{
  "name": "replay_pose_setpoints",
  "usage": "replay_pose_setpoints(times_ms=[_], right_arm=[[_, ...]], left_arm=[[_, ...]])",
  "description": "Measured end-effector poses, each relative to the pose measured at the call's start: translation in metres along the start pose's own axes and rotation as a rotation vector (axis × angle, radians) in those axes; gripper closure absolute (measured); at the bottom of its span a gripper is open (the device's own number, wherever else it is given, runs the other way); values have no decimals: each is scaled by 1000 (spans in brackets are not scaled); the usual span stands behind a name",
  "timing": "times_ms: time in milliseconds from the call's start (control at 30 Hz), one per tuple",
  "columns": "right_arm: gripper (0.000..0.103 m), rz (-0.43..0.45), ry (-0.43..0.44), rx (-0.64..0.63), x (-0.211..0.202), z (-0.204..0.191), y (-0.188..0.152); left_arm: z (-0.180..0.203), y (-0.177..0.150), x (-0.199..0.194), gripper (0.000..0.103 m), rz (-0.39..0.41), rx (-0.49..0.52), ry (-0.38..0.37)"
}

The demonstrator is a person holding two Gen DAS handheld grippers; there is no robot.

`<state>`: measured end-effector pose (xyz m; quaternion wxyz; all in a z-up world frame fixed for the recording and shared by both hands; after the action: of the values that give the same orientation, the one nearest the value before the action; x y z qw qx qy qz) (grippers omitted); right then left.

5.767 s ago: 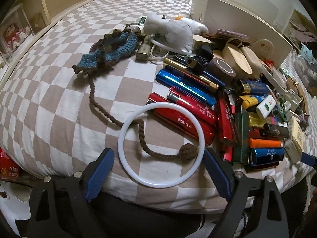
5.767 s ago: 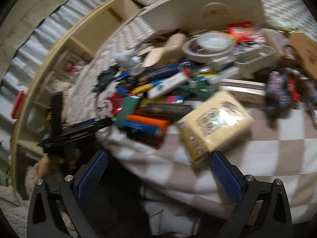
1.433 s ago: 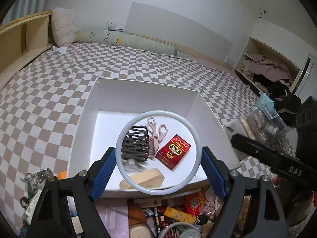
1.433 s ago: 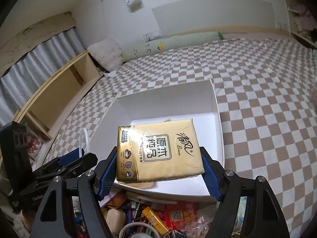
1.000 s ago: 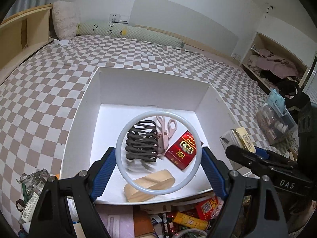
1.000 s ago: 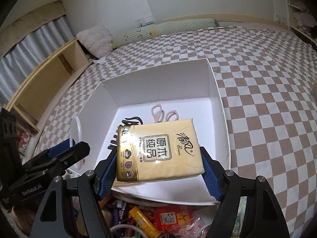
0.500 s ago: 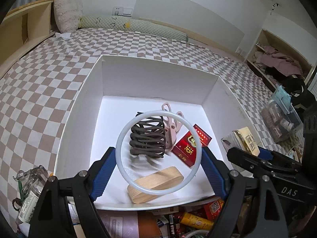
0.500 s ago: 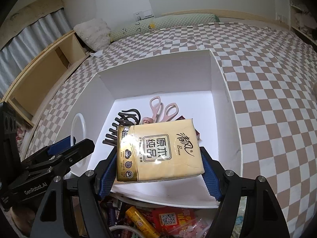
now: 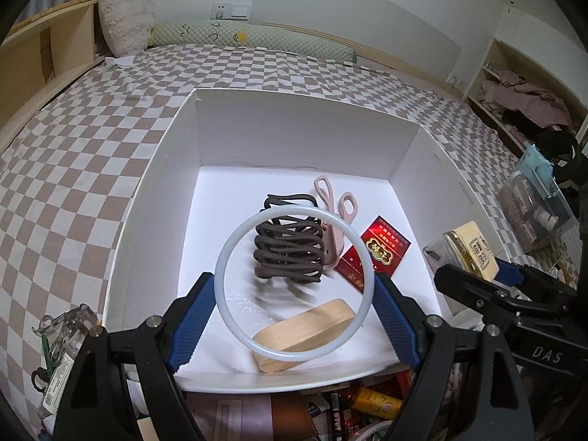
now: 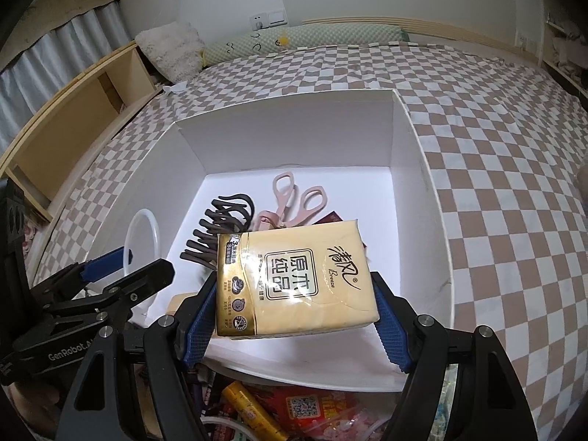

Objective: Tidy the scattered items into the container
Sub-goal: 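Open the right gripper to drop the tissue pack while the left gripper drops the ring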

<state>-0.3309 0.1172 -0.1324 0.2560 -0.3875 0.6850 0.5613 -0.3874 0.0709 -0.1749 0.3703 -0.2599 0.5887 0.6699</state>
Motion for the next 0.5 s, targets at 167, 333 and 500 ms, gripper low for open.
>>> replay_pose_setpoints(times_ms=[167,333,500], right_arm=[[17,11,-12,10,-5,6,0],[9,28,0,21,-14,5,3],[9,33,29,29,-20,1,5]], left_arm=[[1,-1,1,18,-3,4,6],[0,0,2,18,-8,4,13],[-1,3,6,18,-24,-17,6]])
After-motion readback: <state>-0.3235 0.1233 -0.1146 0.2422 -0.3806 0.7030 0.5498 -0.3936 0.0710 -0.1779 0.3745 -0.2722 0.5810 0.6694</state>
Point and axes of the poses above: each gripper's, at about its wrist camera, not at the fingertips, and x roughly the way its jaws point, z to its right, y to its top, the point moved 10 cm from there along x, roughly the way its jaws point, and after that the axes turned 2 degrees about y, right-handed, at the moved point
